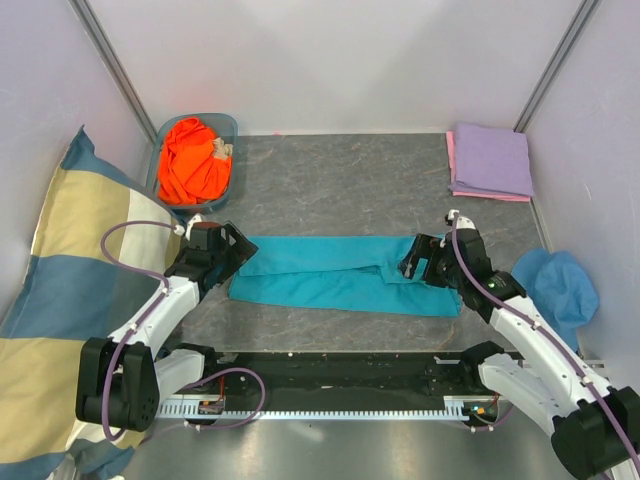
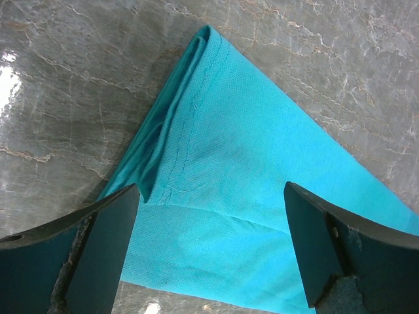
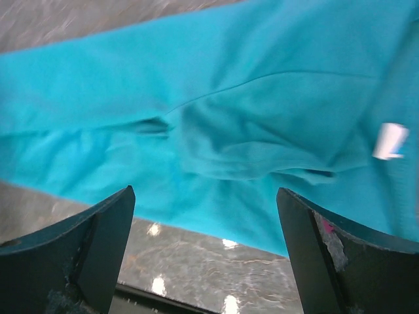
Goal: Fold and stack the t-shirts
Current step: Fold the other side of the tshirt into a rectangle
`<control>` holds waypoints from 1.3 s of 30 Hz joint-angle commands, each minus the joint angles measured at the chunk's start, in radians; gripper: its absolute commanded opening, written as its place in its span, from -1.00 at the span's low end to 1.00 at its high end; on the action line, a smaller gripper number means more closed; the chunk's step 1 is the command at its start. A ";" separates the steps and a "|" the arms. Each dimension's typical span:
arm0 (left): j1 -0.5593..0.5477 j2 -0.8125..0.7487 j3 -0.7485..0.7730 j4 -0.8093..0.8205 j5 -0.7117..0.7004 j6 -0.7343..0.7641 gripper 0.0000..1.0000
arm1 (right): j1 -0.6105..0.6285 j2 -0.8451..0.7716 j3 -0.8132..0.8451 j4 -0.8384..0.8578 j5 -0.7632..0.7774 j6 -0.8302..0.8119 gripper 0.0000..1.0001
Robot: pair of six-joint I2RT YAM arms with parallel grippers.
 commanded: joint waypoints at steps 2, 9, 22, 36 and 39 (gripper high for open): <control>-0.001 -0.001 0.008 0.027 0.011 0.032 1.00 | 0.002 -0.010 0.072 -0.144 0.255 0.055 0.96; -0.033 0.007 -0.009 0.180 0.225 0.061 1.00 | 0.000 -0.071 0.041 -0.216 0.350 0.164 0.96; -0.607 0.350 0.201 0.404 0.213 0.029 0.86 | 0.002 -0.116 -0.037 -0.124 0.294 0.299 0.90; -0.774 0.677 0.428 0.484 0.166 0.017 0.54 | 0.000 -0.105 -0.039 -0.123 0.317 0.299 0.44; -0.782 0.714 0.468 0.496 0.169 0.012 0.44 | 0.002 -0.084 -0.040 -0.111 0.314 0.294 0.38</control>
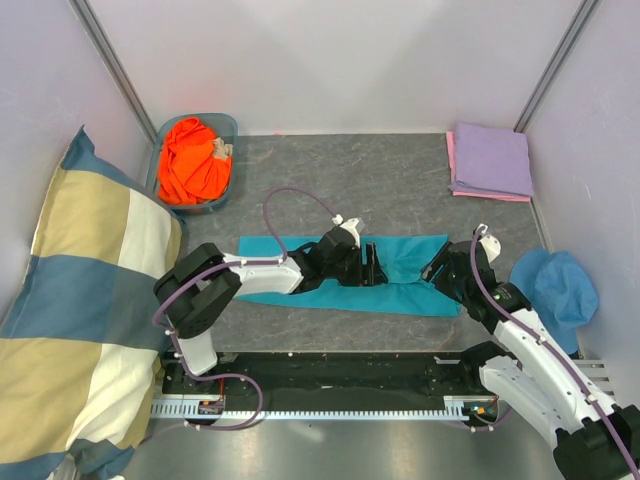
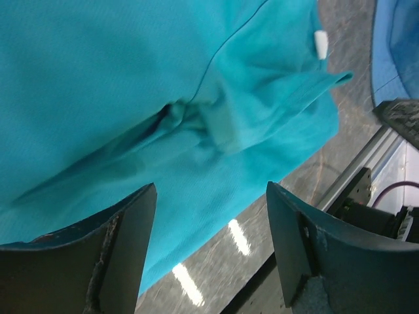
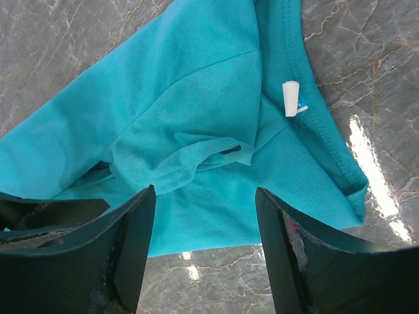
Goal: Fold and stack the t-shirts
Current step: Fold the other side of the tshirt into a rectangle
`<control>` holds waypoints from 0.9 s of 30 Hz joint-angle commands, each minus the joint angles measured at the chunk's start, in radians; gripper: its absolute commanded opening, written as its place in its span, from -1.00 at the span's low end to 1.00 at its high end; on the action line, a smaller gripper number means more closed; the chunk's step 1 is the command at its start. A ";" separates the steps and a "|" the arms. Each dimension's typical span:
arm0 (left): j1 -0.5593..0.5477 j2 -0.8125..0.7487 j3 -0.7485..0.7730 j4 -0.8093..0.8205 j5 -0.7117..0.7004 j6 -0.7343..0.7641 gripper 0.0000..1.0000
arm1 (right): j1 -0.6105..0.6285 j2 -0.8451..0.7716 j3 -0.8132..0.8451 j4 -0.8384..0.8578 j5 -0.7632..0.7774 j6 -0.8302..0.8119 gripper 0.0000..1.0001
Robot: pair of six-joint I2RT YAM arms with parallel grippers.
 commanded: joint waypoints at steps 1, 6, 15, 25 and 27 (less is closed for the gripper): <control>-0.010 0.049 0.080 0.075 -0.016 -0.012 0.42 | 0.002 0.025 -0.005 0.040 0.010 0.003 0.37; -0.013 0.108 0.136 0.095 -0.010 -0.021 0.32 | 0.002 0.057 -0.013 0.068 0.013 0.001 0.29; -0.019 0.135 0.144 0.089 0.010 -0.029 0.10 | 0.002 0.075 -0.019 0.080 0.031 -0.002 0.28; -0.034 0.137 0.108 0.092 0.002 -0.051 -0.04 | 0.002 0.102 -0.028 0.103 0.033 -0.002 0.28; -0.039 0.143 0.109 0.094 -0.001 -0.051 -0.17 | 0.002 0.099 -0.026 0.103 0.036 -0.002 0.28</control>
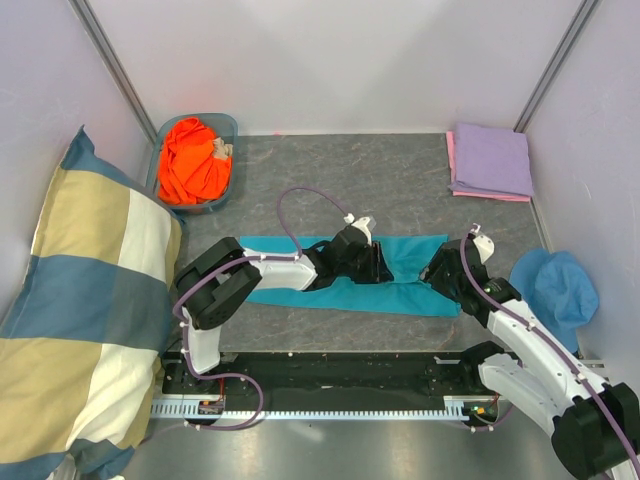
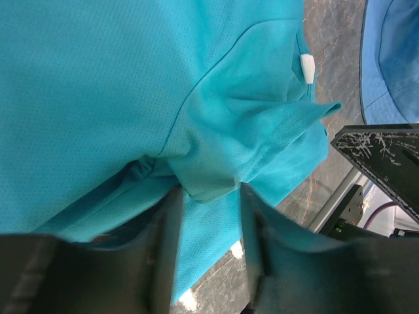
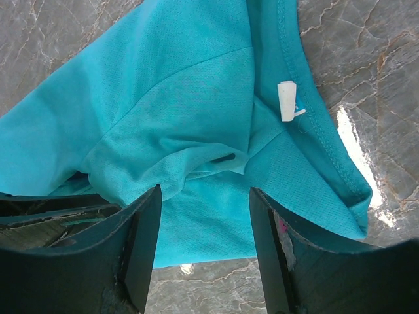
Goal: Fold and stack the t-shirts
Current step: Fold the other side of the tshirt into a rectangle
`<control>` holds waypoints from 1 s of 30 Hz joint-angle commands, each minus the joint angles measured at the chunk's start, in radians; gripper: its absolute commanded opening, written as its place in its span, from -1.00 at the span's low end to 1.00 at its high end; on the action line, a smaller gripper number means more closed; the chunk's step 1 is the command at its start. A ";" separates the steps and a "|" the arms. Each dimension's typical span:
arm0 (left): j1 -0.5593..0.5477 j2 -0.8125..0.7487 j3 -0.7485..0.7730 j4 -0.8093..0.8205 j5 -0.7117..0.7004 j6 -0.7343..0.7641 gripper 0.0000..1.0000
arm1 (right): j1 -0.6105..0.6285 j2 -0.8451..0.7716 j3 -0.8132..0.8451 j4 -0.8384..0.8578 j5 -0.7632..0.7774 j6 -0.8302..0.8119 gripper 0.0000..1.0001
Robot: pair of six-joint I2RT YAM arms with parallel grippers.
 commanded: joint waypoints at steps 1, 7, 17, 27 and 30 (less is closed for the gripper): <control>-0.016 0.012 -0.002 0.040 0.000 -0.025 -0.19 | 0.002 -0.003 -0.002 0.032 0.026 -0.003 0.28; -0.016 0.023 -0.006 0.039 -0.012 -0.028 -0.96 | 0.001 0.020 -0.011 0.051 0.046 -0.006 0.28; -0.016 -0.008 -0.029 0.023 -0.035 -0.014 -0.96 | 0.001 0.098 -0.020 0.105 0.092 0.008 0.27; -0.016 -0.022 -0.043 0.022 -0.034 -0.011 -0.96 | 0.004 0.173 -0.007 0.167 0.129 0.017 -0.04; -0.016 -0.025 -0.046 0.019 -0.036 -0.010 -0.96 | 0.001 0.180 -0.008 0.173 0.112 0.019 -0.29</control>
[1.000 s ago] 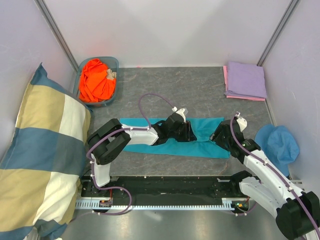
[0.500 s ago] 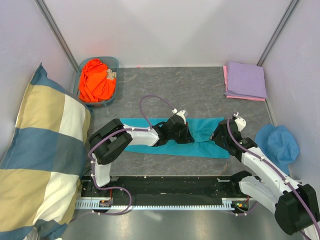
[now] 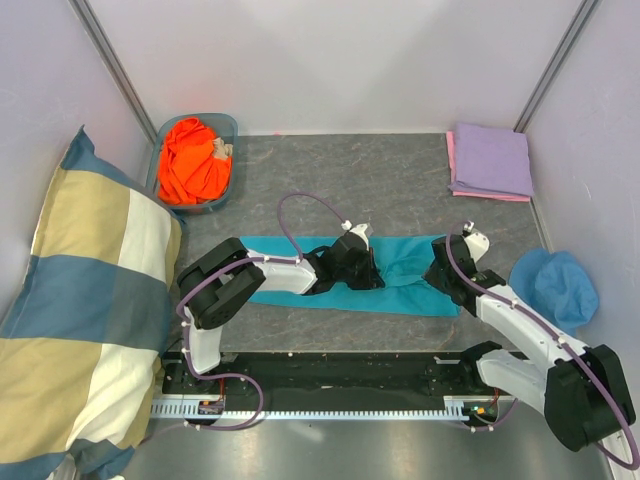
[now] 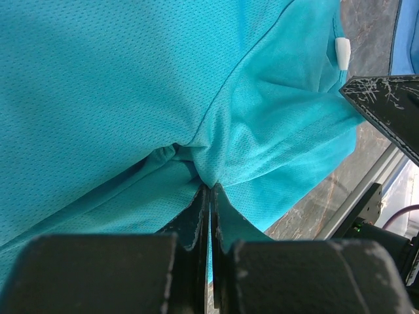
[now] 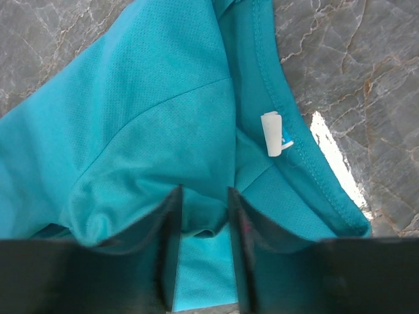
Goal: Fold and stack the t-shirts
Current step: Fold the other side of the tshirt into a rectangle
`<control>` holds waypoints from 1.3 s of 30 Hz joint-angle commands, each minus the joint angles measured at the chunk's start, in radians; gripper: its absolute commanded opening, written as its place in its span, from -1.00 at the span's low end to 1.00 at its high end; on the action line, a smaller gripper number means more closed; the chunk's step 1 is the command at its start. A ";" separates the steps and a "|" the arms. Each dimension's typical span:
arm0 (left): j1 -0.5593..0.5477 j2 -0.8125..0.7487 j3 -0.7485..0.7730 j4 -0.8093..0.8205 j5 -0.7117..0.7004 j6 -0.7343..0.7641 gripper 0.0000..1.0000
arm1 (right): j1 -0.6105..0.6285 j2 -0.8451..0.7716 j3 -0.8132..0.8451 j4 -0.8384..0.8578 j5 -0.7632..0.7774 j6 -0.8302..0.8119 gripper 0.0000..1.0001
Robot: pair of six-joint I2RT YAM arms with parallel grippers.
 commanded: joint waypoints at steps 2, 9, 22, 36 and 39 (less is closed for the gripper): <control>-0.006 -0.039 -0.009 0.018 -0.016 0.007 -0.96 | 0.002 0.002 -0.001 0.041 0.005 0.014 -0.47; -0.004 -0.057 0.006 -0.032 -0.007 0.017 -0.96 | 0.002 -0.062 -0.014 0.011 -0.018 0.018 -1.00; -0.006 -0.145 0.014 -0.109 0.025 0.034 -0.96 | -0.001 -0.237 0.053 -0.193 -0.020 0.009 -1.00; -0.004 -0.128 -0.004 -0.109 0.033 0.030 -0.96 | 0.001 -0.349 0.098 -0.321 -0.075 0.009 -1.00; -0.004 -0.133 -0.004 -0.109 0.031 0.030 -0.96 | 0.001 -0.366 0.108 -0.330 -0.080 0.006 -1.00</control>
